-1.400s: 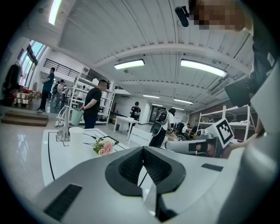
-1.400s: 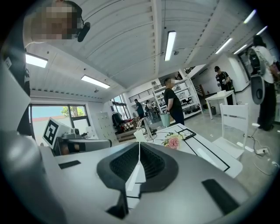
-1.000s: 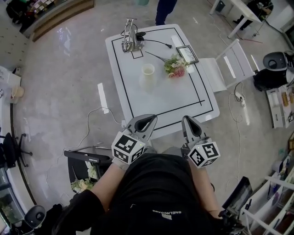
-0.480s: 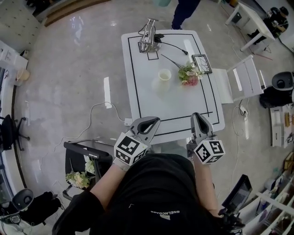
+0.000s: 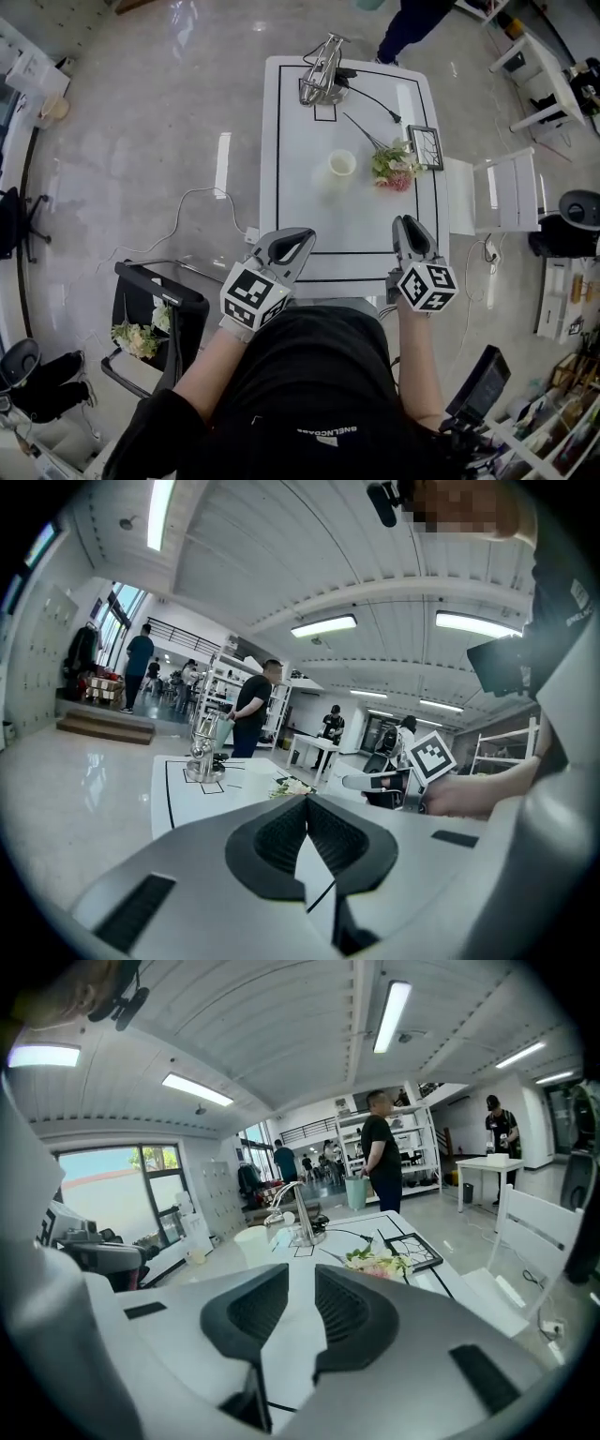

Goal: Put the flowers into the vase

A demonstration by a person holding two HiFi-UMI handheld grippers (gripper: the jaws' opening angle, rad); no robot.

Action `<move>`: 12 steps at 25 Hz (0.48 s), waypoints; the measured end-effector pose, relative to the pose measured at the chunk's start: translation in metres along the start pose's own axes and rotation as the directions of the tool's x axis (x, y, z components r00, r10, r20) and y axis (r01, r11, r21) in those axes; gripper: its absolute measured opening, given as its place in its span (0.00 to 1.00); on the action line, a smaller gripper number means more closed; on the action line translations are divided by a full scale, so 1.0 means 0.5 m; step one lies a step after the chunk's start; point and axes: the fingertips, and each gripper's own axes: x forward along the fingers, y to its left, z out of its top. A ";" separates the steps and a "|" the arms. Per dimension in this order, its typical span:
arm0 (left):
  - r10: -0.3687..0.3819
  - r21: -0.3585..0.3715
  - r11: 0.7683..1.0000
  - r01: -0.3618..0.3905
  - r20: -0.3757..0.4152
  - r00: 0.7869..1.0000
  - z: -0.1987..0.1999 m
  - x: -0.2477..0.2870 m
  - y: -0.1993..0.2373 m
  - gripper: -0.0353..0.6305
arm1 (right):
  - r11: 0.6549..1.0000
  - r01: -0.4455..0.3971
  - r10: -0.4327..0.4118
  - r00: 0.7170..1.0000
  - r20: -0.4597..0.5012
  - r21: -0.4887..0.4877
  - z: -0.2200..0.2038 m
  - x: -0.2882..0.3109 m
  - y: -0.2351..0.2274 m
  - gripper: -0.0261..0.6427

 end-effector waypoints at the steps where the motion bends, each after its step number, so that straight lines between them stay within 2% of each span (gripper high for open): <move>1: 0.016 -0.010 1.000 -0.016 0.003 1.000 0.000 0.003 0.004 0.06 | 1.000 -0.004 0.004 1.000 -0.021 -0.015 -0.002 0.014 -0.013 0.16; 7: 0.110 -0.049 0.993 -0.110 -0.001 0.994 -0.016 0.026 0.026 0.06 | 0.991 -0.036 0.017 0.990 -0.142 -0.128 -0.011 0.116 -0.077 0.31; 9: 0.134 -0.058 0.989 -0.134 -0.010 0.991 -0.022 0.031 0.029 0.06 | 0.985 -0.042 0.011 0.983 -0.185 -0.168 -0.017 0.150 -0.099 0.38; 12: 0.170 -0.072 0.983 -0.171 -0.020 0.985 -0.029 0.032 0.033 0.06 | 0.976 -0.044 -0.008 0.971 -0.239 -0.213 -0.027 0.196 -0.134 0.43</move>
